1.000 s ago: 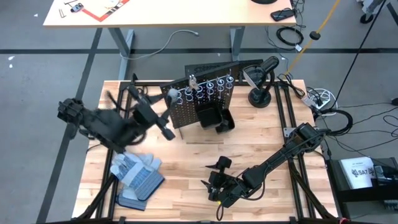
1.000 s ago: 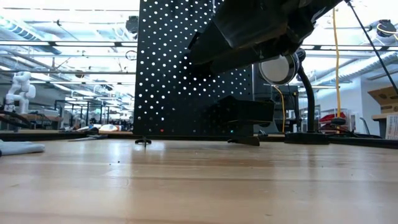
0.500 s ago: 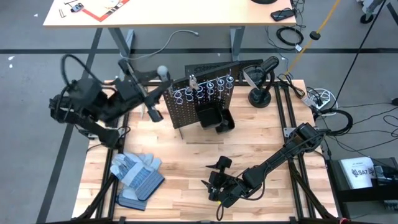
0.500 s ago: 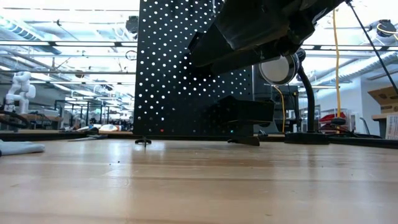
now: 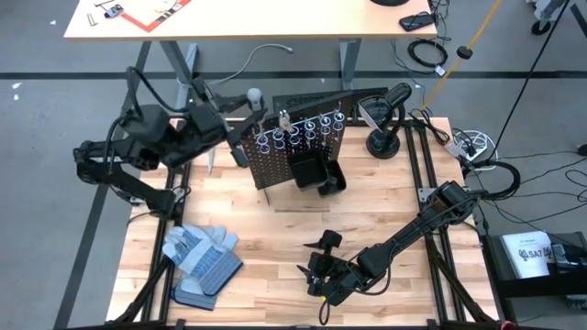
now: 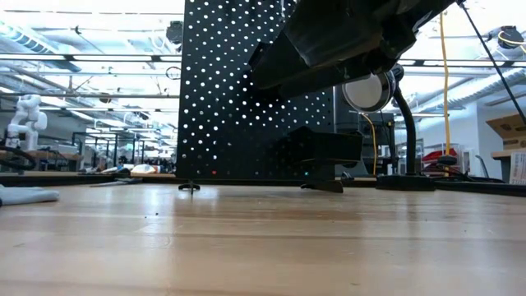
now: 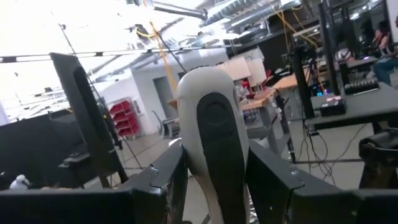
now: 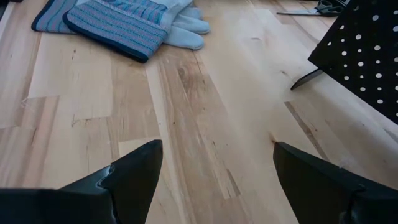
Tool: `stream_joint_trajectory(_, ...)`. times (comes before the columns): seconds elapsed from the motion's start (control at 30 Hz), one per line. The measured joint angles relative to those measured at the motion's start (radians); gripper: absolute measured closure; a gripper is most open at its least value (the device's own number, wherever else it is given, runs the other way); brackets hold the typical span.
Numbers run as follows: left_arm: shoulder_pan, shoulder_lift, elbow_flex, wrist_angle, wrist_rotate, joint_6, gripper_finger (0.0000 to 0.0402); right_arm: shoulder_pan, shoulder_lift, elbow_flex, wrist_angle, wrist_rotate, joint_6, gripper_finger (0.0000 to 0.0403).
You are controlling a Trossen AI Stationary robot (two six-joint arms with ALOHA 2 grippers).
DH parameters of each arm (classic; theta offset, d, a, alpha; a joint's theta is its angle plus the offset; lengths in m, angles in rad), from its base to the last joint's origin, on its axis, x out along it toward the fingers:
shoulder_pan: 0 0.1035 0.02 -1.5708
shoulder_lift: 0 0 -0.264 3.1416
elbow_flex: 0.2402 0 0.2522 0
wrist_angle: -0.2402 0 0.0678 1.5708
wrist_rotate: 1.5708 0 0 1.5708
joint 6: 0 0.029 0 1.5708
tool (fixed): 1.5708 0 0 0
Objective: Hang tools onto peg board
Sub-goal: Hang the gray screwdriver on the black pegboard
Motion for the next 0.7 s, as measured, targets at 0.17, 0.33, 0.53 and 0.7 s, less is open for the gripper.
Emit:
stream_joint_trajectory(0.17,0.007,0.017,0.0,-0.044,-0.002,-0.025,0.0262,0.0,0.0,0.0,-0.005,0.0,-0.002,0.0102)
stream_joint_trajectory(0.33,0.022,0.017,-0.006,-0.082,-0.022,-0.067,0.0262,0.0,0.0,0.0,-0.007,0.0,-0.001,0.0102)
stream_joint_trajectory(0.53,0.022,0.019,-0.04,-0.09,-0.034,-0.086,0.0262,0.0,0.0,0.0,-0.008,0.0,-0.002,0.0102)
stream_joint_trajectory(0.7,0.023,0.018,-0.088,-0.087,-0.067,-0.105,0.0262,0.001,0.0,0.0,-0.009,0.0,0.0,0.0102)
